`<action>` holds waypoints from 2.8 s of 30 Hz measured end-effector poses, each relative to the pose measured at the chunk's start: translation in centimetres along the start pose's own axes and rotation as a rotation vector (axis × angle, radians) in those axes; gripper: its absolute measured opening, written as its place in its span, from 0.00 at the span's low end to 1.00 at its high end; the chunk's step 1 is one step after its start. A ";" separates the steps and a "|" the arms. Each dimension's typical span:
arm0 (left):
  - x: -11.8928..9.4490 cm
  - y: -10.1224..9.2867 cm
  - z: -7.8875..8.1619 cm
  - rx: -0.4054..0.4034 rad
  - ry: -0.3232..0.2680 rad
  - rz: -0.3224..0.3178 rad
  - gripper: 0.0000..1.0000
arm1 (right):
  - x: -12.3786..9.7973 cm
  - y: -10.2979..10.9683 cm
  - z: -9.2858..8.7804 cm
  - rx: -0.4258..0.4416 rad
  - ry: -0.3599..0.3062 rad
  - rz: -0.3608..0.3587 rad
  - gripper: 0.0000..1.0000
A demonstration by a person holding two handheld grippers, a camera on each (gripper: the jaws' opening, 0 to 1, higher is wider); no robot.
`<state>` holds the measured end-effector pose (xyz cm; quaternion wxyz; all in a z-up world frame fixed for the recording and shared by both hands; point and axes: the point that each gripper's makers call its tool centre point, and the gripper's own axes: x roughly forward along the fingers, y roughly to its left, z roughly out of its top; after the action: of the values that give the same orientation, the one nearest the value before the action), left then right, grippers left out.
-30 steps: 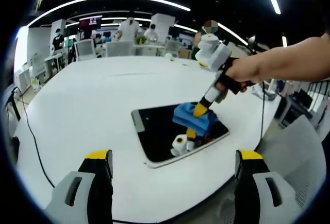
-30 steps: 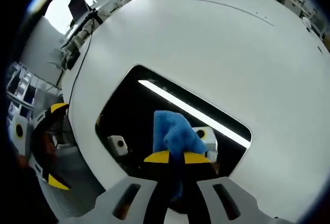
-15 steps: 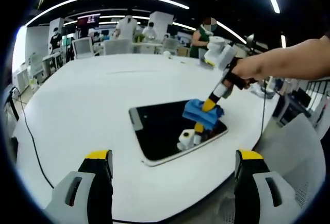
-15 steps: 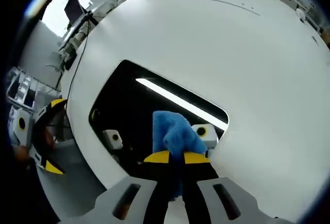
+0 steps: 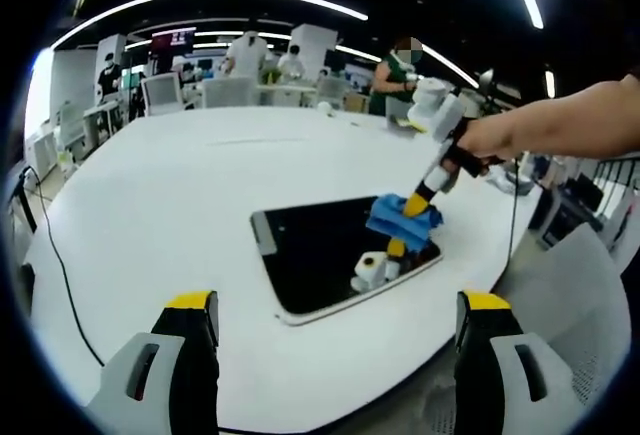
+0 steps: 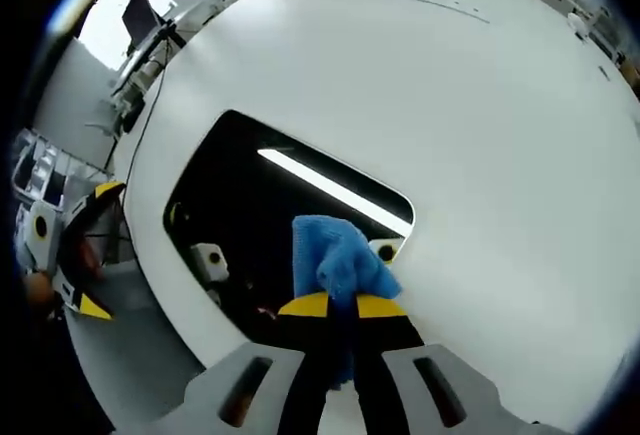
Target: Wipe the mirror surface with the cleaning cloth until all visible marks leave the cleaned area.
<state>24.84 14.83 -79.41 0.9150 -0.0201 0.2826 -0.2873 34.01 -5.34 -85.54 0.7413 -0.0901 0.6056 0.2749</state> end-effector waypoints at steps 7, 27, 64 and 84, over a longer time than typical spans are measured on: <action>0.0 0.0 0.2 -0.006 -0.009 -0.001 0.99 | -0.1 -0.2 -0.2 -0.034 -0.009 -0.049 0.02; -0.5 0.5 -1.0 -0.026 0.022 0.040 0.99 | 0.2 0.2 -0.2 -0.143 0.013 -0.193 0.02; -0.5 0.6 0.4 -0.006 -0.033 0.041 0.99 | 0.0 1.4 -1.9 -0.056 -0.033 -0.247 0.01; -0.4 0.2 0.2 -0.017 -0.024 0.015 0.99 | -0.3 2.4 -3.4 -0.019 -0.028 -0.236 0.01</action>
<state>24.81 15.16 -79.10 0.9203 -0.0291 0.2740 -0.2777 29.86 -4.98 -85.58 0.7762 -0.1640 0.5775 0.1927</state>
